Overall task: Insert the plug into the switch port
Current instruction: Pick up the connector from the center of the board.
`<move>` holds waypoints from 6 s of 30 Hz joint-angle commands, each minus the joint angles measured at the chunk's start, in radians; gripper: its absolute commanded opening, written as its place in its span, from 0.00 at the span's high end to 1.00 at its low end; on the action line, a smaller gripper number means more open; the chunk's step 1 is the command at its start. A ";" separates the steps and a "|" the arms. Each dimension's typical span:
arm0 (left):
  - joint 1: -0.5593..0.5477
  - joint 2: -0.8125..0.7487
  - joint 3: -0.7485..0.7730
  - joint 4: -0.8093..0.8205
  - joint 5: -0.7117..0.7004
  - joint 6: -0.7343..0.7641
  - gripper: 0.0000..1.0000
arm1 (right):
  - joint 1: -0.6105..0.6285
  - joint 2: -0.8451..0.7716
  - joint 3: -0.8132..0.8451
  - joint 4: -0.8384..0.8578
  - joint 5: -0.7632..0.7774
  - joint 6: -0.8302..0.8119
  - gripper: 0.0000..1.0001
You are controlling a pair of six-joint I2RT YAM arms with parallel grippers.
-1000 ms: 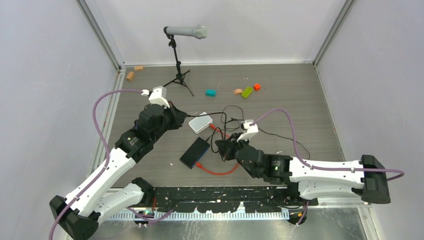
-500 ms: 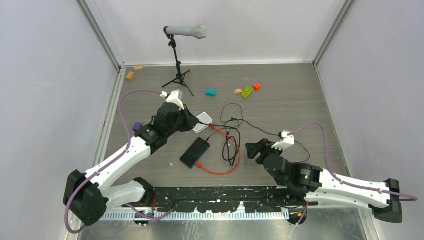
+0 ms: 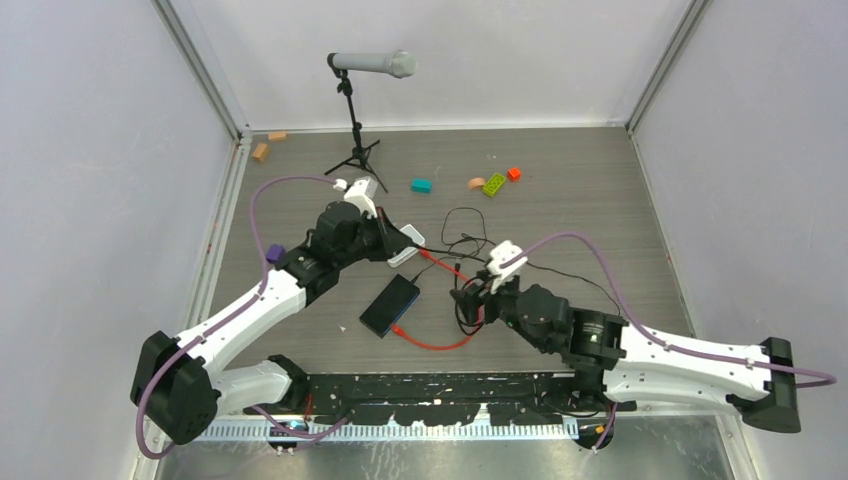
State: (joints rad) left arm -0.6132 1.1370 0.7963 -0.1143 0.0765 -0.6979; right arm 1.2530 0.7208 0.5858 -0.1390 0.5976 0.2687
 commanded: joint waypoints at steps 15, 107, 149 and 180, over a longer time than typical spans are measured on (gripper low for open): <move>-0.002 -0.215 -0.141 0.333 0.439 -0.113 1.00 | 0.000 0.011 -0.119 0.542 -0.404 -0.674 0.32; -0.013 -0.287 -0.047 0.300 0.525 -0.105 0.45 | 0.000 0.041 0.040 0.393 -0.322 -0.719 1.00; -0.015 -0.219 -0.008 0.201 0.485 0.319 0.20 | 0.000 0.014 0.105 0.395 -0.580 -0.145 0.99; 0.408 0.433 0.090 0.498 0.543 0.383 0.22 | -0.416 0.573 0.112 0.344 -0.617 -0.269 1.00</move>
State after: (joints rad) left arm -0.2199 1.5162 0.8059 0.3592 0.5350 -0.3481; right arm 0.8597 1.2667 0.6746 0.1173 0.0158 -0.0162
